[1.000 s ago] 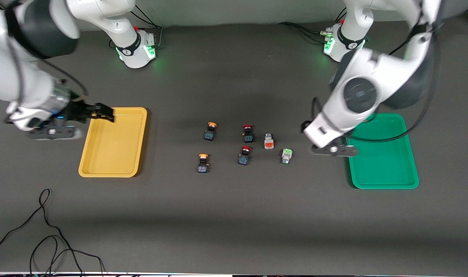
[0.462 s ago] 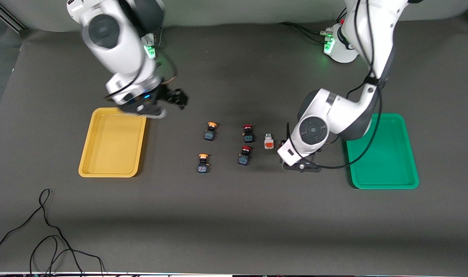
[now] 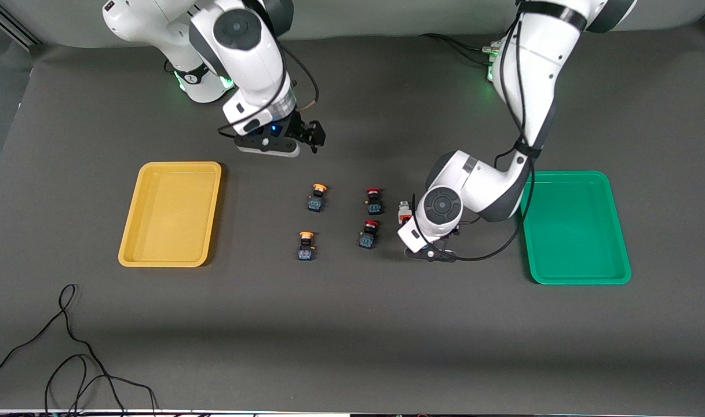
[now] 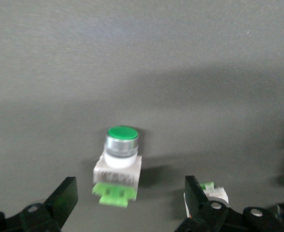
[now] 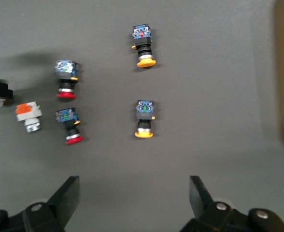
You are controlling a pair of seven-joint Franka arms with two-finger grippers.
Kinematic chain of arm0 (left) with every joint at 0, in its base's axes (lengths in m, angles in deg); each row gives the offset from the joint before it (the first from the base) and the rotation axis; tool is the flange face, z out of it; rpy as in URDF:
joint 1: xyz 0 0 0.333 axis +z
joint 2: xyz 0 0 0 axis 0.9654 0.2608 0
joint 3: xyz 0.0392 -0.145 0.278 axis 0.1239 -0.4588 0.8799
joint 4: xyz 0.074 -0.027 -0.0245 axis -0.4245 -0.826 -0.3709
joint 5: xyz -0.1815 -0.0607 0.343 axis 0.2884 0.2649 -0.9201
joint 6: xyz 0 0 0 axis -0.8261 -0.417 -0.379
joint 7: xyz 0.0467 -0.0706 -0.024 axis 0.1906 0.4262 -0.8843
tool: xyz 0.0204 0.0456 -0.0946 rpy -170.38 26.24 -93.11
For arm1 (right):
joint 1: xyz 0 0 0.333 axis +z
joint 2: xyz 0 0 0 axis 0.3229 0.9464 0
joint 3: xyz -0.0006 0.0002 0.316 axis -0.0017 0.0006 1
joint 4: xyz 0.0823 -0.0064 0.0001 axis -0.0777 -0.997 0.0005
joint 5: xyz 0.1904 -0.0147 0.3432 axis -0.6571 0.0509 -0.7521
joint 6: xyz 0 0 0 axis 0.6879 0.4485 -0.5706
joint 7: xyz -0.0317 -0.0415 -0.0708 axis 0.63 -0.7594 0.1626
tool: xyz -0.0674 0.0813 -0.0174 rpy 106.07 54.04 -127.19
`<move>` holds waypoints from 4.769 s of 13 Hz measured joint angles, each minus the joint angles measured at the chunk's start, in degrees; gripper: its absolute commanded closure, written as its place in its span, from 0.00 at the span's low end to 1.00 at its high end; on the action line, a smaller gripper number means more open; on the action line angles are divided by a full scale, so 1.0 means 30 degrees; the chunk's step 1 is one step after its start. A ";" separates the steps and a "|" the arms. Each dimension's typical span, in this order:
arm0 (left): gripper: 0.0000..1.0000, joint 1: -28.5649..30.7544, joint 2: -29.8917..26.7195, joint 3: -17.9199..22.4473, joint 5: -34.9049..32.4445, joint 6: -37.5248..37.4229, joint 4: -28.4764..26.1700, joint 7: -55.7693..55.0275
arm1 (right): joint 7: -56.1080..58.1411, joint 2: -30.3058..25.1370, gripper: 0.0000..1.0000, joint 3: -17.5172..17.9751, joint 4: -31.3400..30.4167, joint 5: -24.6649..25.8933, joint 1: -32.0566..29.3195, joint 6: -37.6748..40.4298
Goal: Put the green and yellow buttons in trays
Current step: 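Grasp the yellow button with the right gripper while the left gripper grasps green, then carry the yellow button to the yellow tray while the left gripper places green, then reach another yellow button with the right gripper while the left gripper reaches orange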
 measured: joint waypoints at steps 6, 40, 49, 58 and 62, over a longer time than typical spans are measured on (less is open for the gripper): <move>1.00 0.0004 0.0312 0.0063 -0.0010 0.0872 -0.0296 -0.0048 | 0.0000 0.2084 0.00 -0.0103 -0.2719 0.0755 0.0014 -0.5310; 1.00 1.3752 -0.4522 0.0545 -0.2178 -0.0173 -0.6165 1.2344 | 2.1834 0.0997 0.69 -1.3579 0.0382 0.0414 -0.0517 0.1579; 0.00 1.3745 -0.4752 0.0405 -0.2189 -0.0333 -0.6003 1.1976 | 3.1264 0.6505 0.55 -1.4967 -0.5462 -0.9186 -0.0532 -0.7861; 0.04 1.1588 -0.8784 -0.2870 0.0690 -1.1121 -0.0820 0.7805 | 3.1318 0.6644 0.00 -1.5533 -0.1675 -0.9338 -0.1141 -0.3797; 0.05 0.8183 -0.7353 -0.3725 0.1671 -0.9399 -0.0558 0.3047 | 2.8712 0.6425 0.00 -1.5894 0.2658 -0.6736 -0.0917 0.1028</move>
